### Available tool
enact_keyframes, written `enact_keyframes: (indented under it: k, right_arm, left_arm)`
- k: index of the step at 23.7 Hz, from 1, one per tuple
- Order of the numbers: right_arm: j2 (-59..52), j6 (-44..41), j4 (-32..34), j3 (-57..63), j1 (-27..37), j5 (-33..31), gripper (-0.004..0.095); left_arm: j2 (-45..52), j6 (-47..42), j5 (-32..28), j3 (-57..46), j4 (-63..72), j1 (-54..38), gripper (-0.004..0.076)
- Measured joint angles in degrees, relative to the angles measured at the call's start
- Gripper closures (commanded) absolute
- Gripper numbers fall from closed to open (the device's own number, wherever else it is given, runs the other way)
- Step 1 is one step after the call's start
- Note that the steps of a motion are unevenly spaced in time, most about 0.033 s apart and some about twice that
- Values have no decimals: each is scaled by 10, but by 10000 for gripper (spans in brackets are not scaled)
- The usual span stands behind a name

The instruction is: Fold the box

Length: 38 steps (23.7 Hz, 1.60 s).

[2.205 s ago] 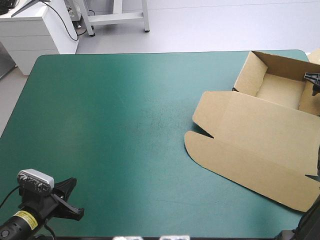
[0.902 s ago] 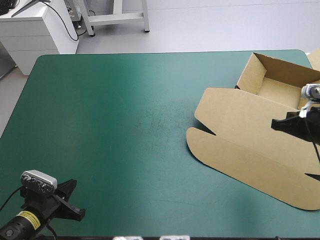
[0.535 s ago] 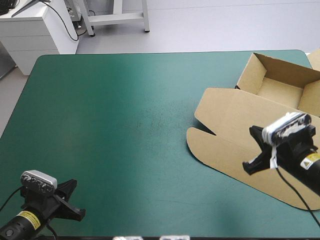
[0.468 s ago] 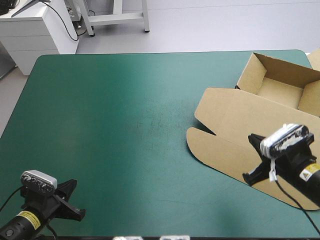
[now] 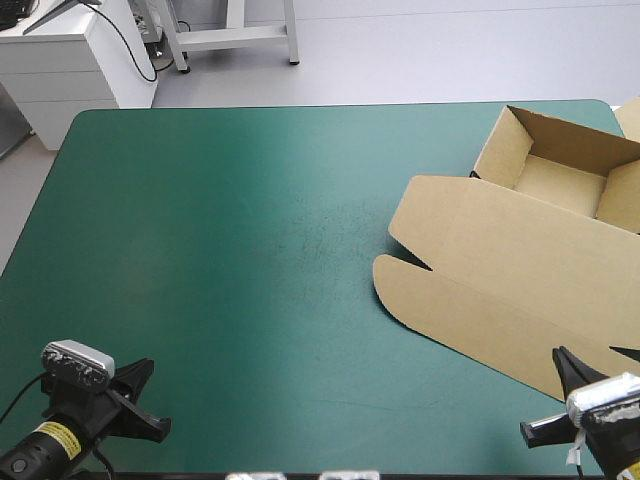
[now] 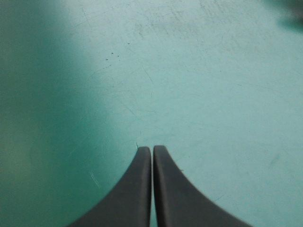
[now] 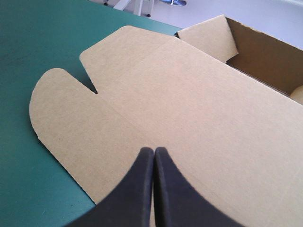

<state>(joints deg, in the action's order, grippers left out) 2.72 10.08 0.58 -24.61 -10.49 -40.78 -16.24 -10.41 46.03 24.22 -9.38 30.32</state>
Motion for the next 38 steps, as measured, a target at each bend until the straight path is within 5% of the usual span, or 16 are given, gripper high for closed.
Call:
enact_keyframes:
  k: [7, 38]
  right_arm:
    - [-34, -57, 25, 4, 0, -24, 923]
    - [-35, -62, 27, 4, 0, -24, 924]
  left_arm:
    - [1, 0, 0, 0, 0, 0, 731]
    - [1, 1, 0, 0, 0, 0, 731]
